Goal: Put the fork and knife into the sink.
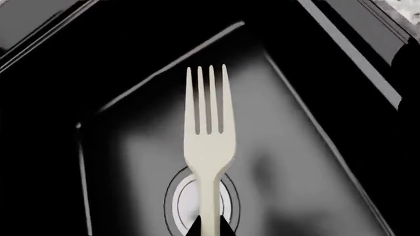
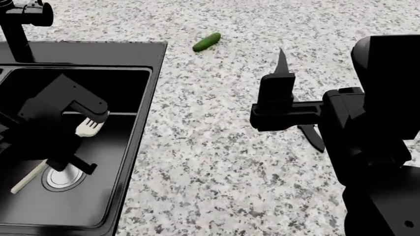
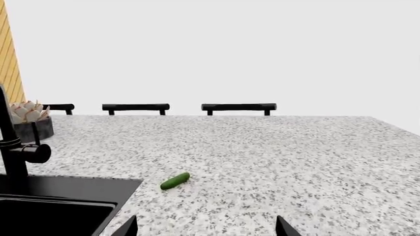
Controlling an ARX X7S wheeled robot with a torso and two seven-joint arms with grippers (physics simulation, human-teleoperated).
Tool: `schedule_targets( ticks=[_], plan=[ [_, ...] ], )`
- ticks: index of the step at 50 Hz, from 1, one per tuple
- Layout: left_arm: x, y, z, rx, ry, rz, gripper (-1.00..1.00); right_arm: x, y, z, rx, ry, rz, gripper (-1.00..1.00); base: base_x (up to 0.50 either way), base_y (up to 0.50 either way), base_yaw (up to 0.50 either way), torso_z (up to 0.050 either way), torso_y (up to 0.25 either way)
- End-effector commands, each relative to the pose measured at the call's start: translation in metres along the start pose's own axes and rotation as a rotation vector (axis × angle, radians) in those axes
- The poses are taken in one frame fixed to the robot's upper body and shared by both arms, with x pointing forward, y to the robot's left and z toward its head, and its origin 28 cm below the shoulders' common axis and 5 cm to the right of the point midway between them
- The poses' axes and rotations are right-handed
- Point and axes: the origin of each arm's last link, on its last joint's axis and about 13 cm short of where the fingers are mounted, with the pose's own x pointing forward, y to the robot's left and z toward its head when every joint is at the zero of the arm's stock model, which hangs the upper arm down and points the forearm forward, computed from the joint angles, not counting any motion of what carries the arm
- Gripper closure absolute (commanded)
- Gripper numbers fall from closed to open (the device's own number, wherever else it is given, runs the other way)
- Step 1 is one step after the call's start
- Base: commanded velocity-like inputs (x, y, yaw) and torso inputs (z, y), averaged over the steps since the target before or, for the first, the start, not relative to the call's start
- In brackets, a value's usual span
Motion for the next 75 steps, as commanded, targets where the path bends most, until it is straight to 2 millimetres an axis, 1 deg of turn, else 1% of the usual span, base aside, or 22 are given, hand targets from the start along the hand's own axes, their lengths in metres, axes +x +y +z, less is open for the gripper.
schedule_targets(
  ticks=[1, 10, 21, 22, 35, 40, 42, 43, 45, 46, 47, 48, 51, 52, 54, 56, 57, 59, 62, 63, 71, 75],
  plan=[
    [0.024, -0.005, -0.015, -0.06, 0.077, 0.004, 1.0, -0.002, 0.0, -0.002, 0.005, 0.005, -0.002, -1.0, 0.0, 0.0, 0.0, 0.0, 0.0],
    [0.027, -0.006, -0.026, -0.086, 0.13, -0.023, 1.0, -0.003, -0.002, -0.003, 0.005, 0.008, -0.009, -1.0, 0.0, 0.0, 0.0, 0.0, 0.0],
    [0.027, -0.007, -0.03, -0.145, 0.147, -0.05, 1.0, -0.006, -0.002, -0.002, 0.003, 0.004, -0.013, -1.0, 0.0, 0.0, 0.0, 0.0, 0.0],
    [0.026, -0.006, -0.028, -0.153, 0.135, -0.067, -1.0, -0.006, -0.002, -0.001, 0.002, 0.004, -0.013, -1.0, 0.0, 0.0, 0.0, 0.0, 0.0],
    [0.016, 0.008, -0.017, -0.193, 0.07, -0.05, -1.0, -0.006, -0.001, 0.0, 0.003, 0.002, -0.009, -1.0, 0.0, 0.0, 0.0, 0.0, 0.0],
    [0.0, 0.024, 0.004, -0.203, -0.043, -0.049, -1.0, -0.006, -0.001, -0.002, 0.007, 0.003, -0.008, -1.0, 0.0, 0.0, 0.0, 0.0, 0.0],
    [-0.011, 0.031, 0.014, -0.195, -0.088, -0.054, -1.0, -0.005, 0.0, -0.002, 0.007, 0.001, -0.003, -1.0, 0.0, 0.0, 0.0, 0.0, 0.0],
    [-0.014, 0.032, 0.007, -0.209, -0.068, -0.055, -1.0, -0.005, 0.0, -0.002, 0.007, 0.001, -0.001, -1.0, 0.0, 0.0, 0.0, 0.0, 0.0],
    [-0.033, 0.032, 0.013, -0.195, -0.141, -0.035, -1.0, -0.004, 0.0, -0.002, 0.007, 0.003, 0.001, -1.0, 0.0, 0.0, 0.0, 0.0, 0.0],
    [-0.04, 0.03, 0.015, -0.178, -0.171, -0.028, -1.0, -0.004, 0.0, -0.002, 0.008, 0.003, 0.003, -1.0, 0.0, 0.0, 0.0, 0.0, 0.0],
    [-0.051, 0.028, 0.012, -0.186, -0.192, -0.046, -1.0, -0.004, 0.0, -0.002, 0.007, 0.004, 0.003, -1.0, 0.0, 0.0, 0.0, 0.0, 0.0],
    [-0.065, 0.024, 0.017, -0.15, -0.26, -0.062, -1.0, -0.004, 0.001, -0.002, 0.007, 0.003, 0.003, -1.0, 0.0, 0.0, 0.0, 0.0, 0.0],
    [-0.094, 0.015, 0.015, -0.12, -0.362, -0.055, -1.0, -0.004, 0.001, -0.002, 0.005, 0.005, 0.006, -1.0, 0.0, 0.0, 0.0, 0.0, 0.0],
    [-0.098, 0.014, 0.015, -0.135, -0.384, -0.039, -1.0, -0.004, 0.001, -0.002, 0.004, 0.004, 0.008, -1.0, 0.0, 0.0, 0.0, 0.0, 0.0],
    [-0.115, 0.009, 0.014, -0.152, -0.433, -0.034, -1.0, -0.004, 0.001, -0.001, 0.004, 0.003, 0.008, -1.0, 0.0, 0.0, 0.0, 0.0, 0.0],
    [-0.127, 0.001, 0.01, -0.13, -0.486, -0.011, -1.0, -0.003, 0.002, -0.001, 0.004, 0.005, 0.008, -1.0, 0.0, 0.0, 0.0, 0.0, 0.0],
    [-0.129, 0.001, 0.01, -0.156, -0.501, 0.022, -1.0, -0.003, 0.001, -0.001, 0.004, 0.004, 0.008, -1.0, 0.0, 0.0, 0.0, 0.0, 0.0],
    [-0.132, -0.002, 0.007, -0.15, -0.524, 0.02, -1.0, -0.003, 0.001, -0.002, 0.005, 0.007, 0.006, -1.0, 0.0, 0.0, 0.0, 0.0, 0.0],
    [-0.145, -0.009, 0.004, -0.197, -0.579, 0.061, -1.0, -0.003, 0.0, -0.003, 0.006, 0.008, 0.005, -1.0, 0.0, 0.0, 0.0, 0.0, 0.0],
    [-0.15, -0.01, 0.003, -0.244, -0.601, 0.074, -1.0, -0.002, 0.0, -0.003, 0.006, 0.008, 0.005, -1.0, 0.0, 0.0, 0.0, 0.0, 0.0],
    [-0.18, -0.024, -0.011, -0.245, -0.699, 0.139, -1.0, -0.002, 0.0, -0.003, 0.005, 0.012, 0.002, -1.0, 0.0, 0.0, 0.0, 0.0, 0.0],
    [-0.187, -0.033, -0.023, -0.264, -0.744, 0.165, -1.0, -0.003, 0.0, -0.005, 0.008, 0.014, 0.004, -1.0, 0.0, 0.0, 0.0, 0.0, 0.0]
  ],
)
